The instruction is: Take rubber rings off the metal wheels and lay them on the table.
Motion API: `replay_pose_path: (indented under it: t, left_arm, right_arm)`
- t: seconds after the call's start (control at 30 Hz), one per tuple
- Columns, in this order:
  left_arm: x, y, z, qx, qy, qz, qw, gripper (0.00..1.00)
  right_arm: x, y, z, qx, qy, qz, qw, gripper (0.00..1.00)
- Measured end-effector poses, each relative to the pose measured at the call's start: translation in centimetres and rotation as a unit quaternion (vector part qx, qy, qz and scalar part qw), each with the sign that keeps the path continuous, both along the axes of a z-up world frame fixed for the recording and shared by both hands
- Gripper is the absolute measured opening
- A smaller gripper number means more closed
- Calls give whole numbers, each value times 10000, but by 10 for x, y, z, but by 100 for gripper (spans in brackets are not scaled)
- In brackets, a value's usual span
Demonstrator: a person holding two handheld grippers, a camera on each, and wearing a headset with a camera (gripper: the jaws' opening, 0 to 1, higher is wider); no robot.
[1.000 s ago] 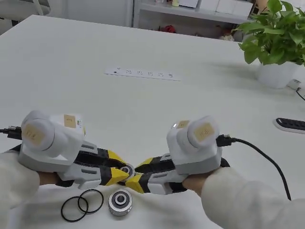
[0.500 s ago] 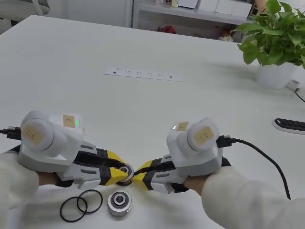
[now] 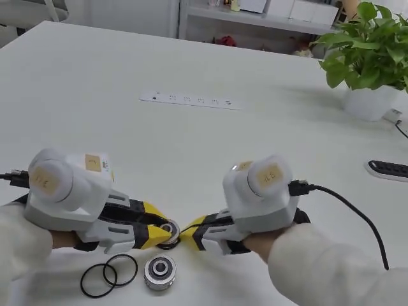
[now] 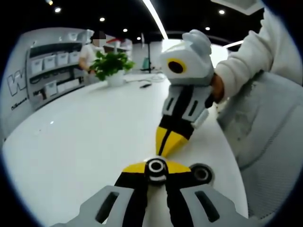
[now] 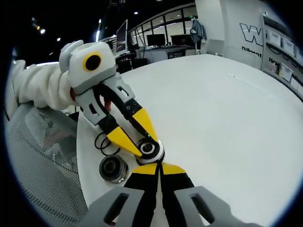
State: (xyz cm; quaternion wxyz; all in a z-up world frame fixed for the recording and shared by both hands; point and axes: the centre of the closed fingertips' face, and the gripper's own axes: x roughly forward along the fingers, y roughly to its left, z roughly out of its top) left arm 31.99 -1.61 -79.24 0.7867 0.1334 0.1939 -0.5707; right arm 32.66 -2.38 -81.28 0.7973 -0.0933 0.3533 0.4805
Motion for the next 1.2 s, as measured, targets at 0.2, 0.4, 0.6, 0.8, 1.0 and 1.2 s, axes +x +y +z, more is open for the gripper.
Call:
replay_pose_path:
  t: [0.2, 0.4, 0.6, 0.8, 1.0, 1.2]
  left_arm:
    - [0, 1, 0, -15, -8, -6, 10000, 14]
    - [1, 1, 0, -32, -22, -7, 10000, 14]
    - [0, 0, 0, -38, -31, -4, 10000, 14]
    - [1, 1, 0, -63, -7, 30, 10000, 14]
    - [1, 1, 0, -80, -3, 68, 9999, 14]
    - [2, 2, 0, -75, -2, 89, 9999, 14]
  right_arm:
    - [8, -2, 10, 704, 583, -662, 9936, 0]
    - [8, -2, 11, 1128, 1157, -1101, 9807, 0]
    - [7, -2, 12, 1373, 1454, -1260, 9717, 0]
    - [3, 1, 13, 1577, 1730, -1395, 9622, 0]
    - [3, 3, 14, 1724, 1820, -1485, 9566, 0]
    - [4, 4, 16, 1873, 1956, -1584, 9495, 0]
